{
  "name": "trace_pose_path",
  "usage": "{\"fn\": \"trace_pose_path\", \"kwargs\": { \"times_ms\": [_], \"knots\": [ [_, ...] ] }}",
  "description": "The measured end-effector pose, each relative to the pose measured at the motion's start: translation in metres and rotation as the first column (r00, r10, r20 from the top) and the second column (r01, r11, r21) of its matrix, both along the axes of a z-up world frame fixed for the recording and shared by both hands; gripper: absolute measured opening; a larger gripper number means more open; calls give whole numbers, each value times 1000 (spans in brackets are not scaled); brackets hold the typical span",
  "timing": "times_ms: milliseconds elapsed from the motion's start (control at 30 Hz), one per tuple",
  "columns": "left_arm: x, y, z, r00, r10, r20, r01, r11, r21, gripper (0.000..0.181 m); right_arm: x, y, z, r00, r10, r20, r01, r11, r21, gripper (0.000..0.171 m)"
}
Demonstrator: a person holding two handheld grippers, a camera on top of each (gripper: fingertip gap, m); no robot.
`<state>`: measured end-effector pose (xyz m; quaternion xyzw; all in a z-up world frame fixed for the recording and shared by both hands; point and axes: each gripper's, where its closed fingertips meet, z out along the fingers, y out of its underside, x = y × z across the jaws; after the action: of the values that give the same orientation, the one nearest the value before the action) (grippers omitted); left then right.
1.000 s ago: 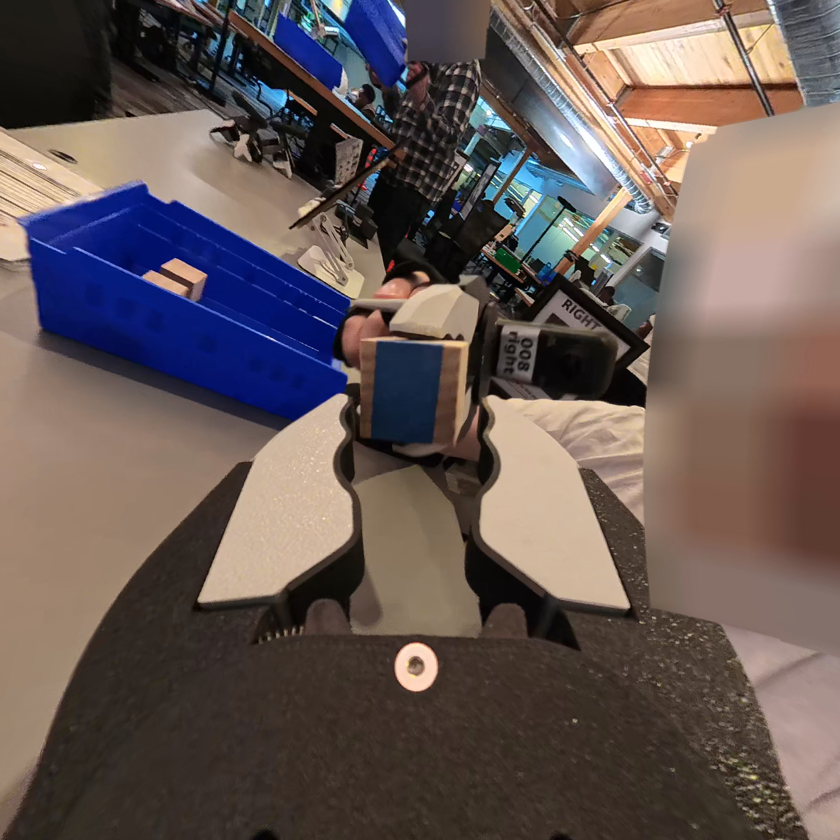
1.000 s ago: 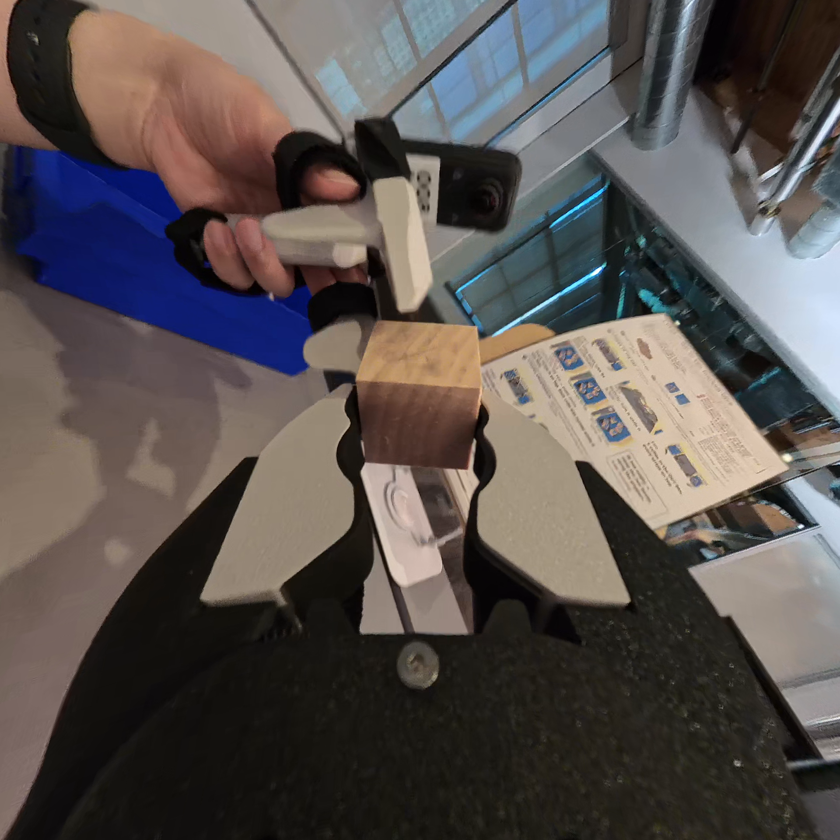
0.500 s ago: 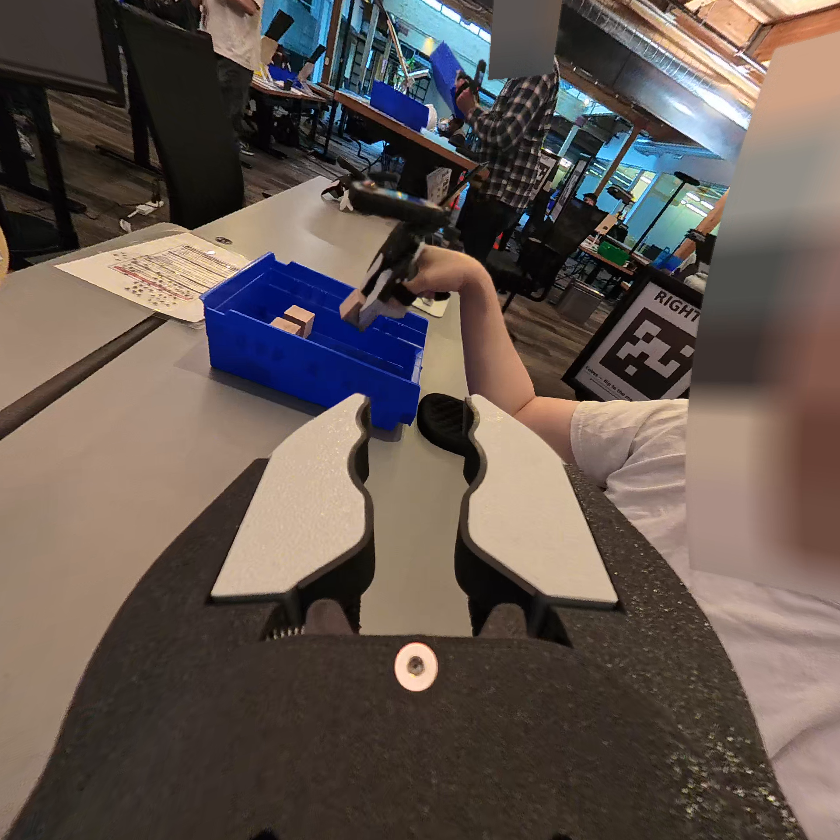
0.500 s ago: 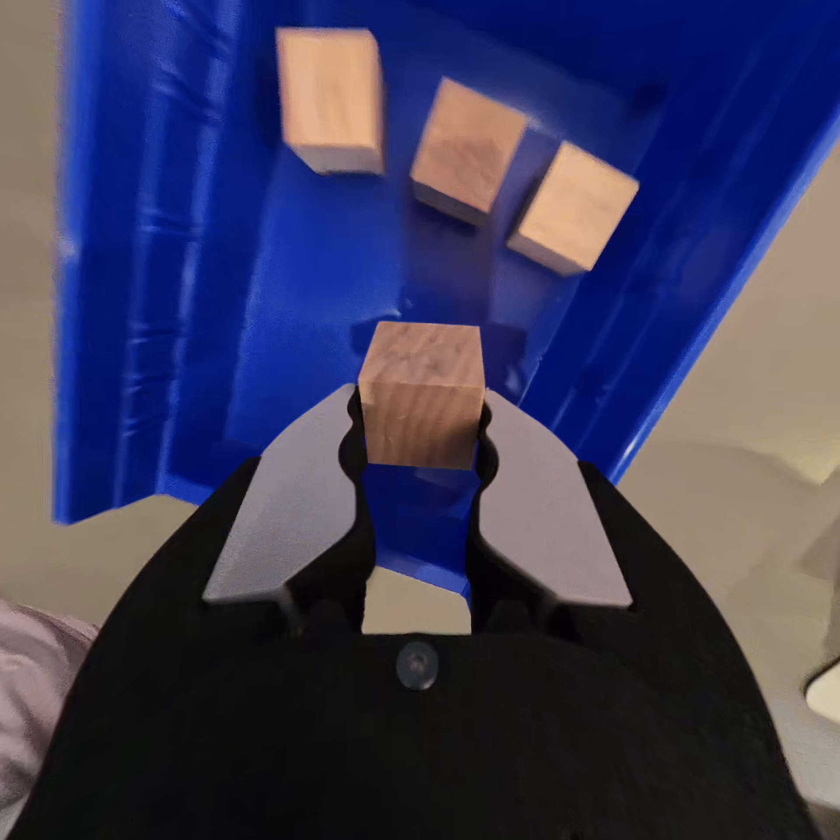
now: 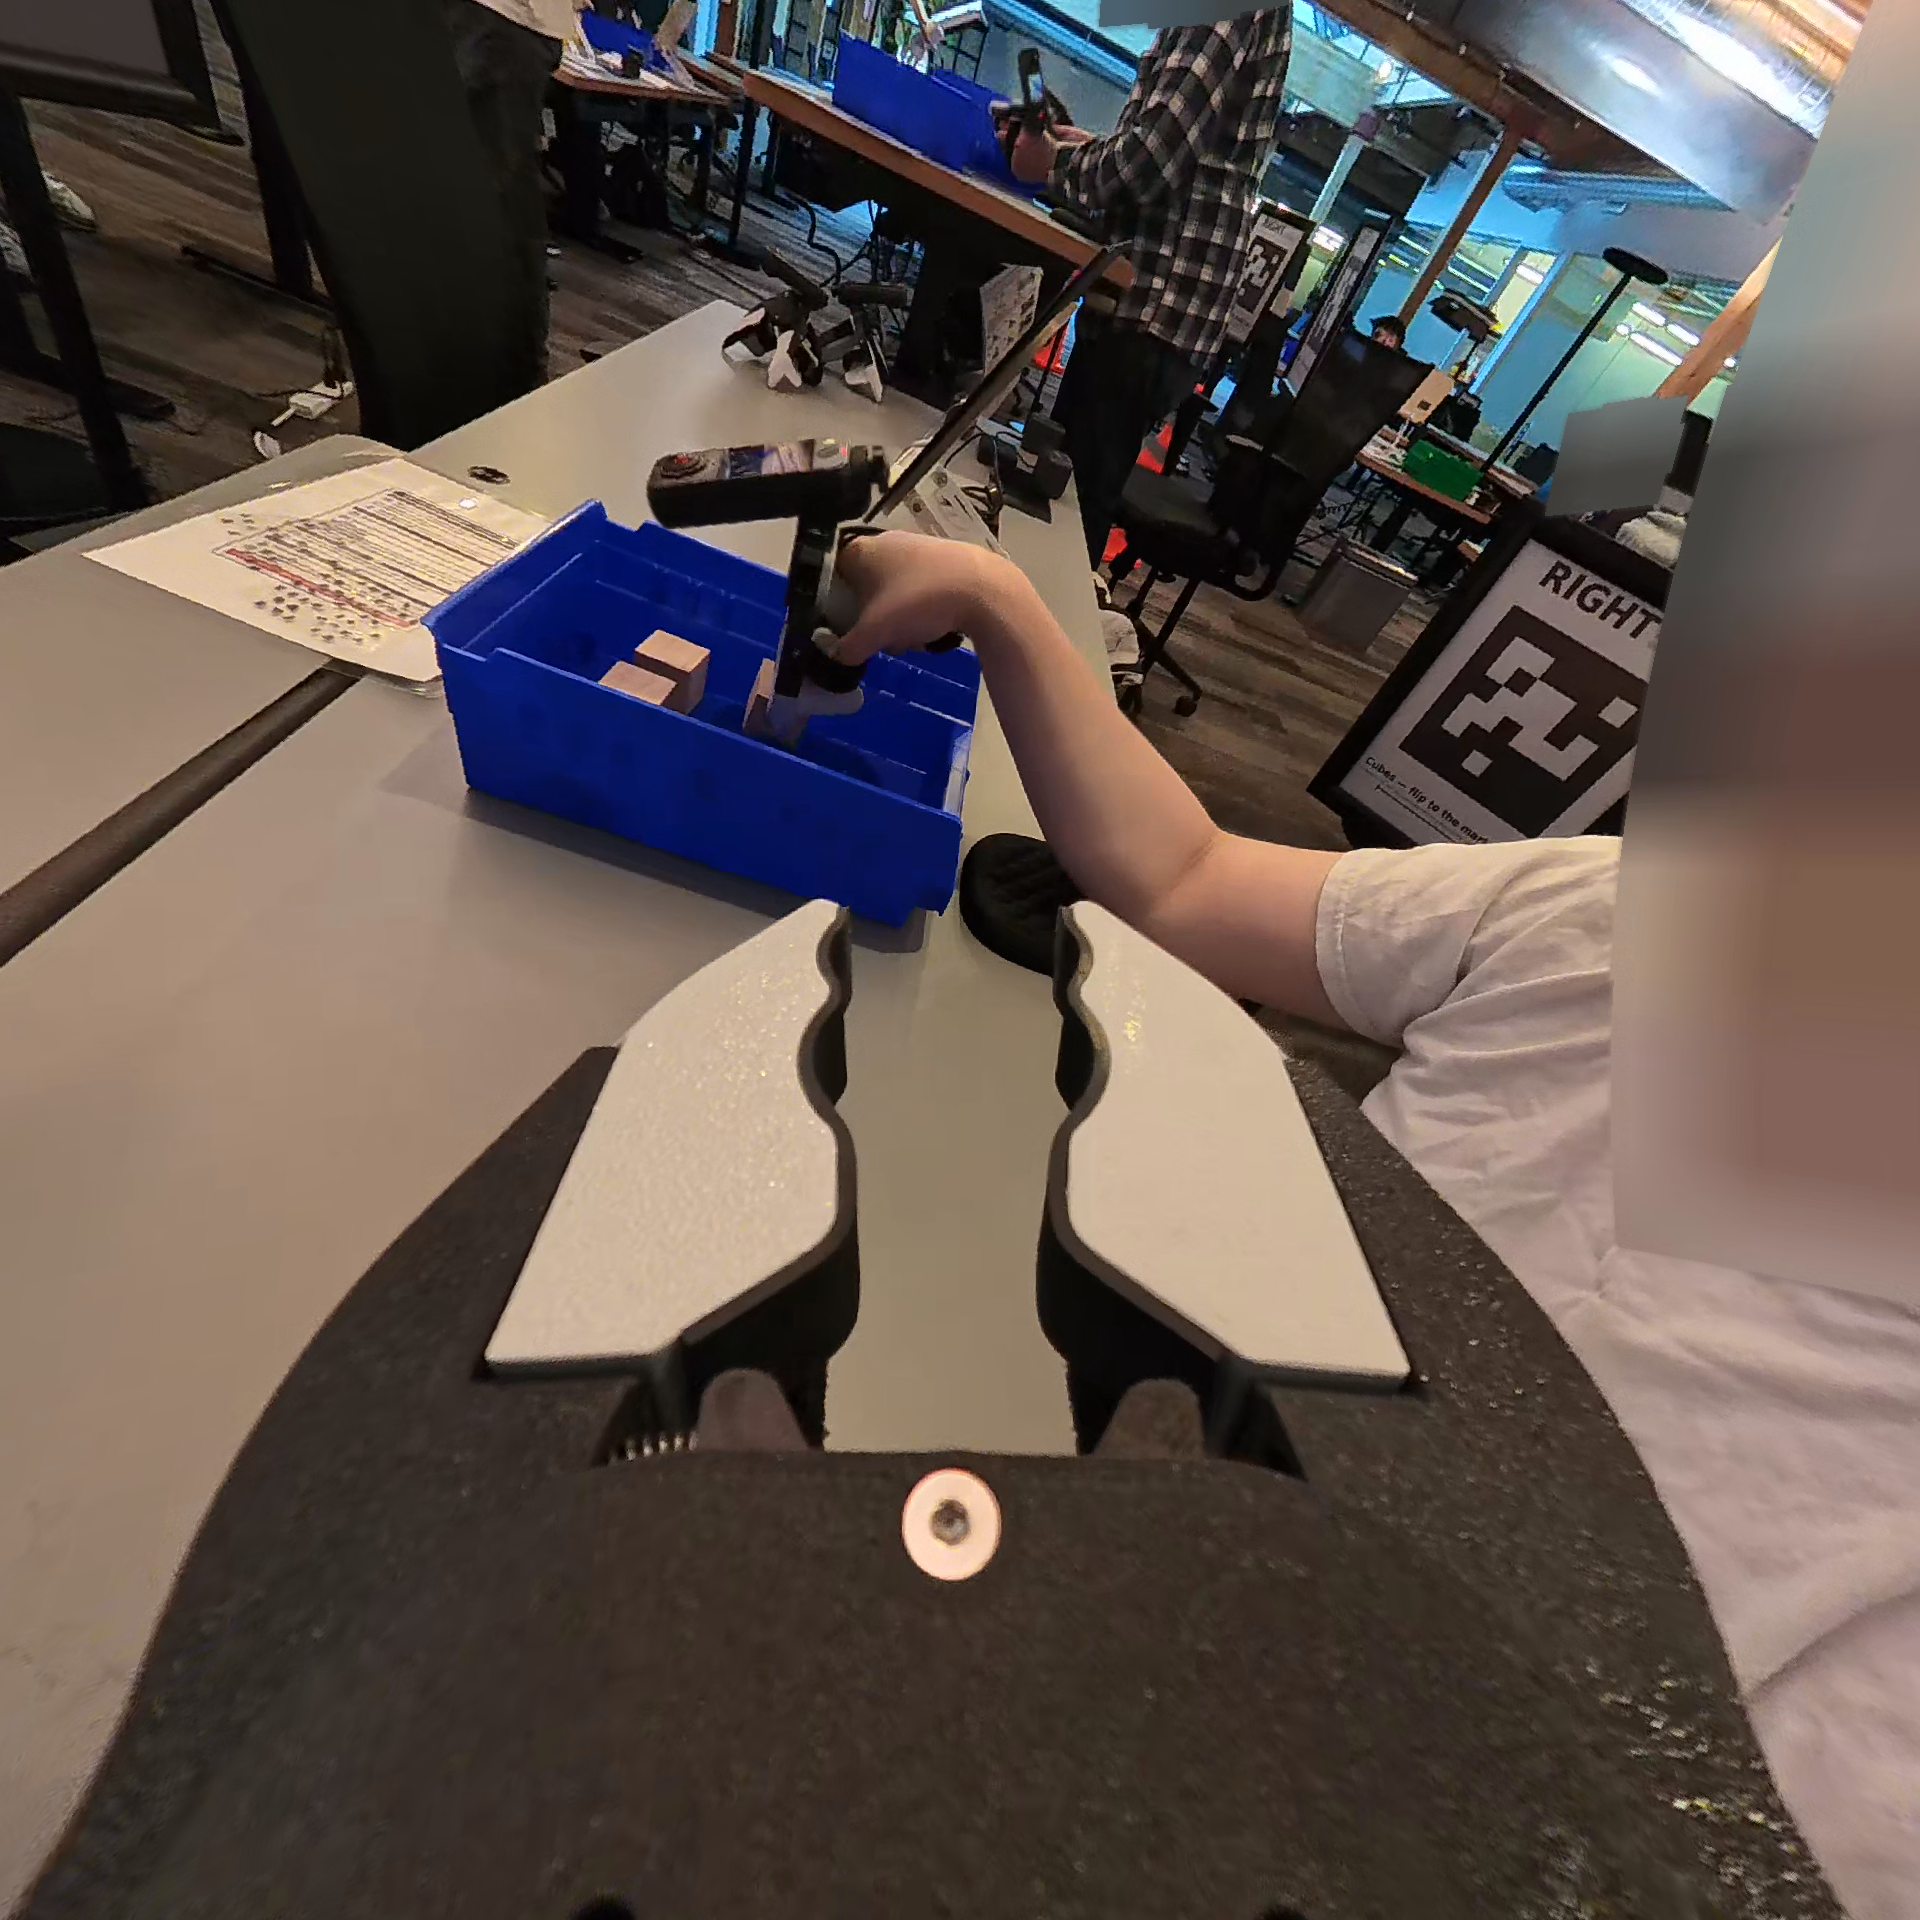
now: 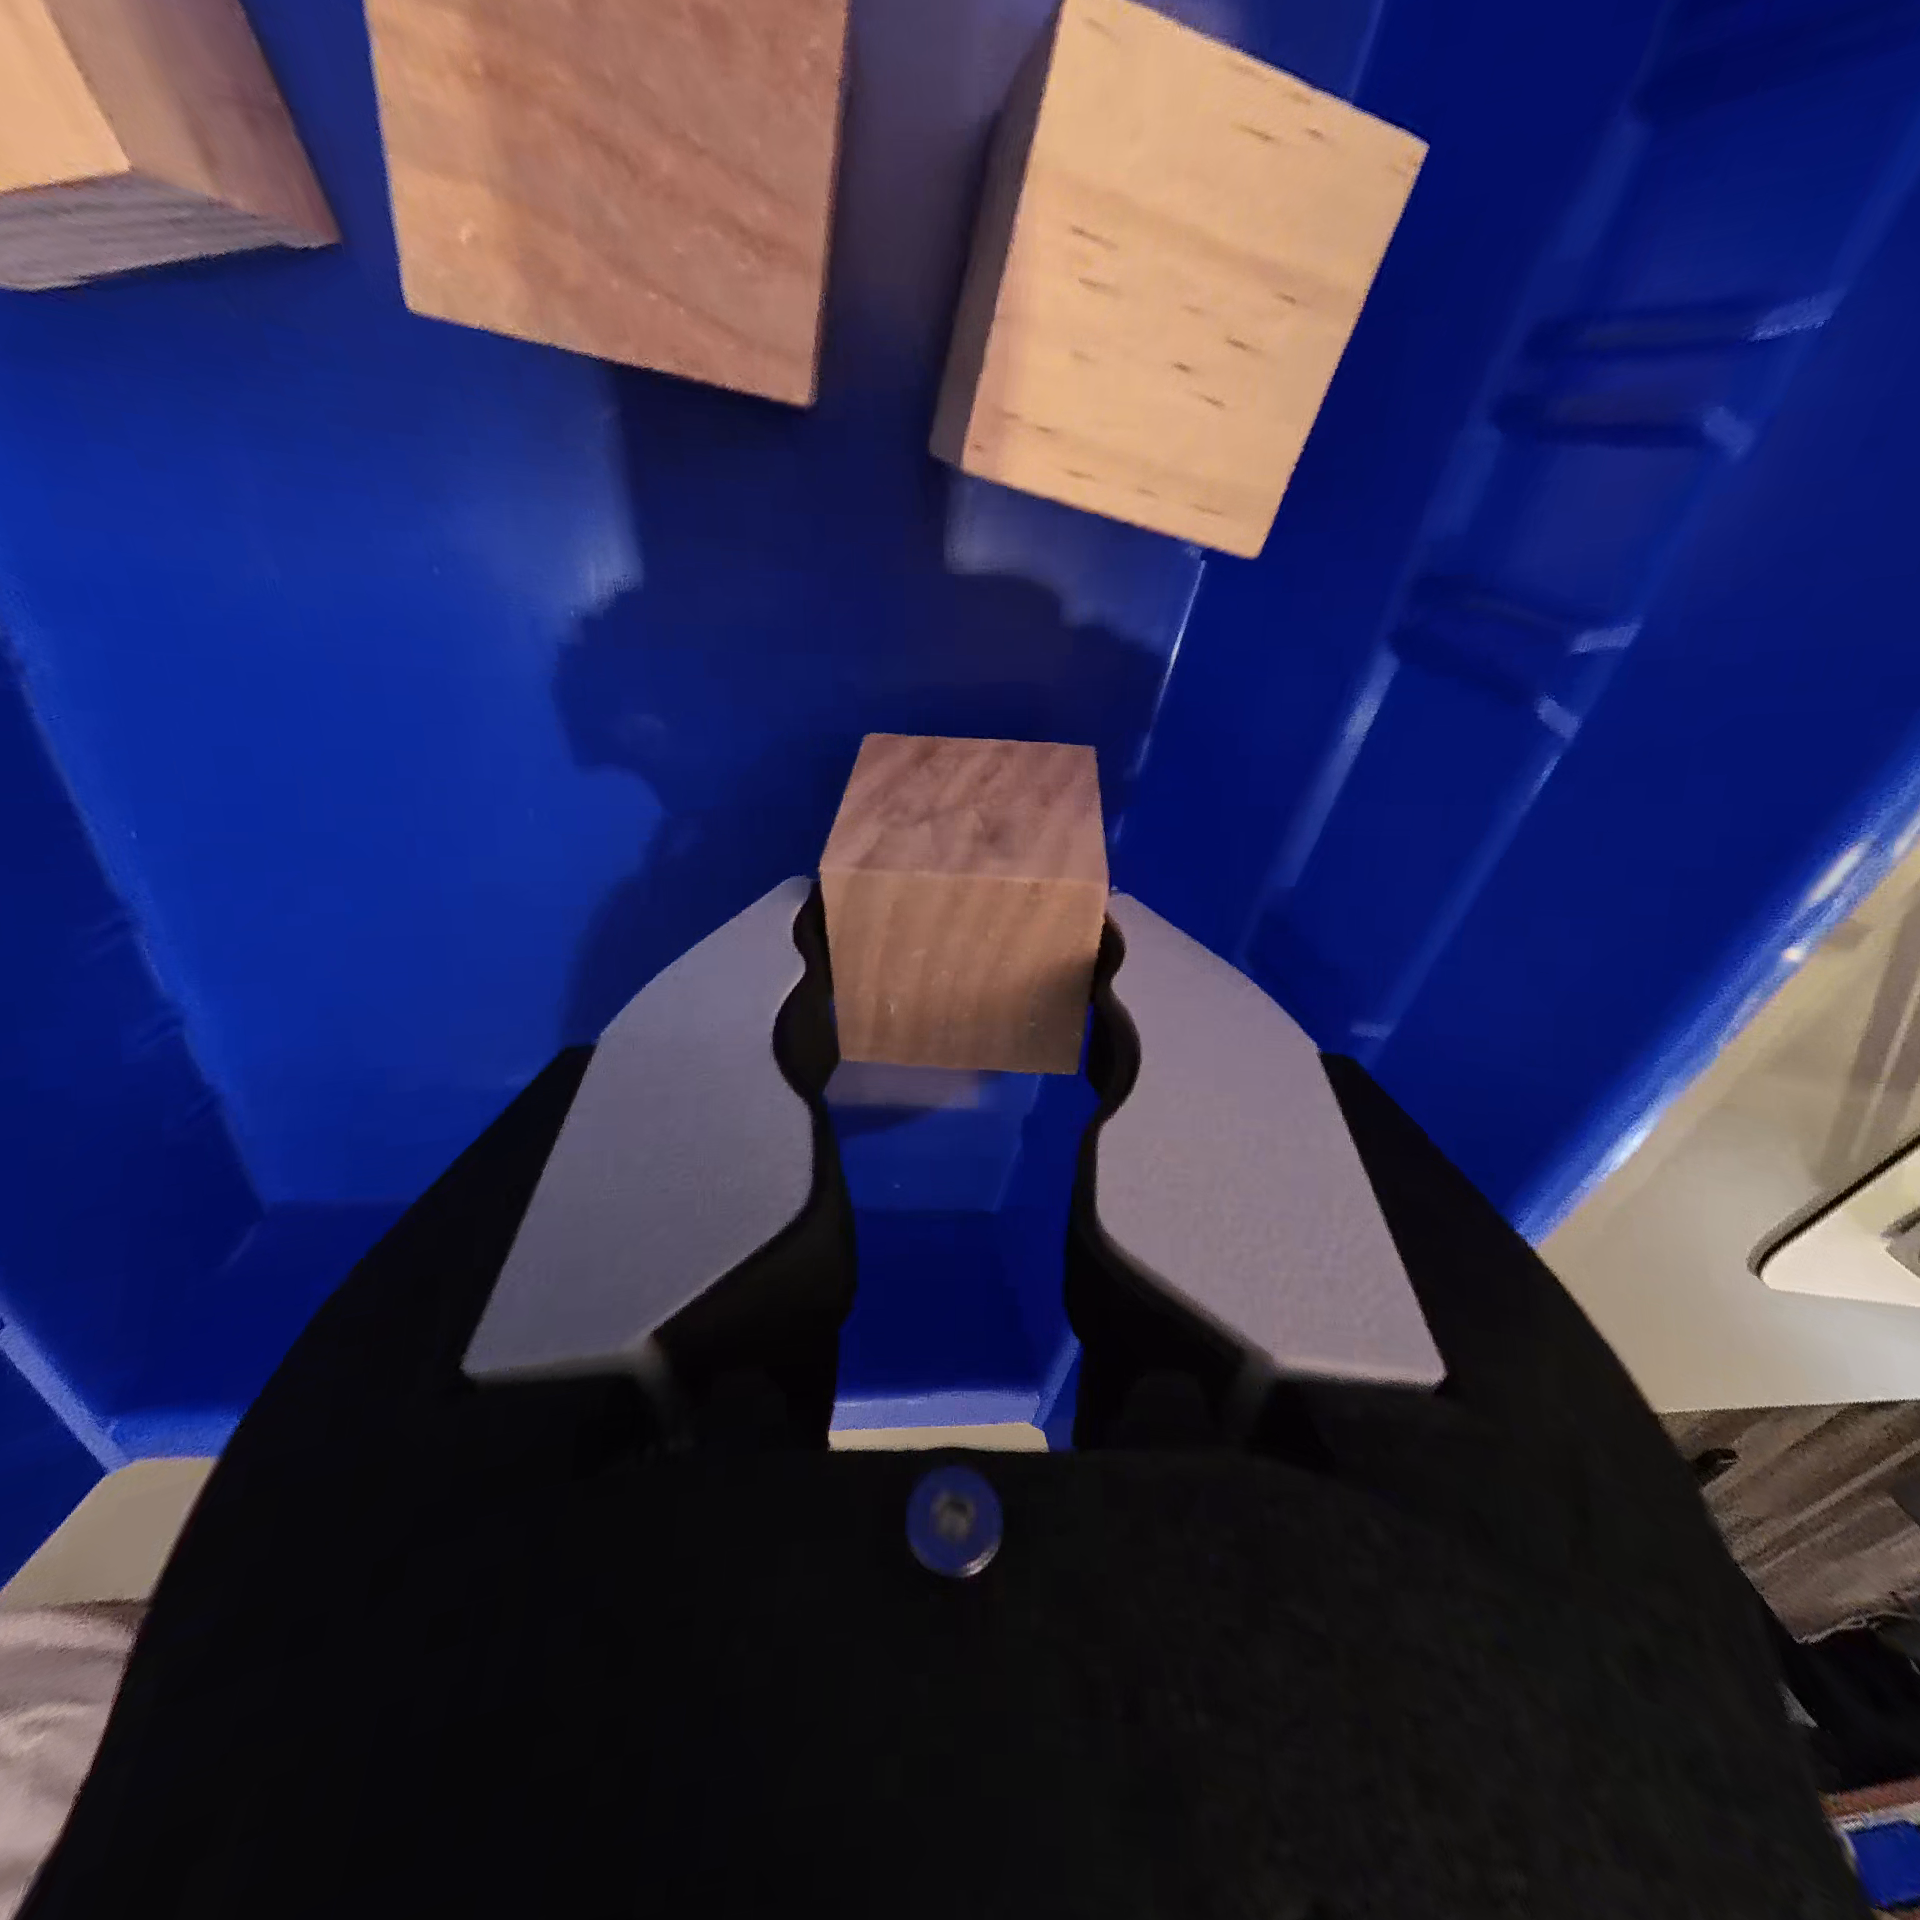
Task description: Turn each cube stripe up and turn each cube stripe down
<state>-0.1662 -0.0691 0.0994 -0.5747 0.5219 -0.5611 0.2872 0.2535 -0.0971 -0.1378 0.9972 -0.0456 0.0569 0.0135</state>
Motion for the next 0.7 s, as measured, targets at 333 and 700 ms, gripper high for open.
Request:
{"fn": "trace_pose_path", "kwargs": {
  "times_ms": [333,700],
  "knots": [
    [2,-4,-4,1000,-18,-22,18,1000,9,36,7,3,-6,998,-9,59,11,999,-32,46],
    [-17,7,13,998,64,8,-65,991,121,39,0,15,38,988,18,153,-34,994,103,65]
  ]
}}
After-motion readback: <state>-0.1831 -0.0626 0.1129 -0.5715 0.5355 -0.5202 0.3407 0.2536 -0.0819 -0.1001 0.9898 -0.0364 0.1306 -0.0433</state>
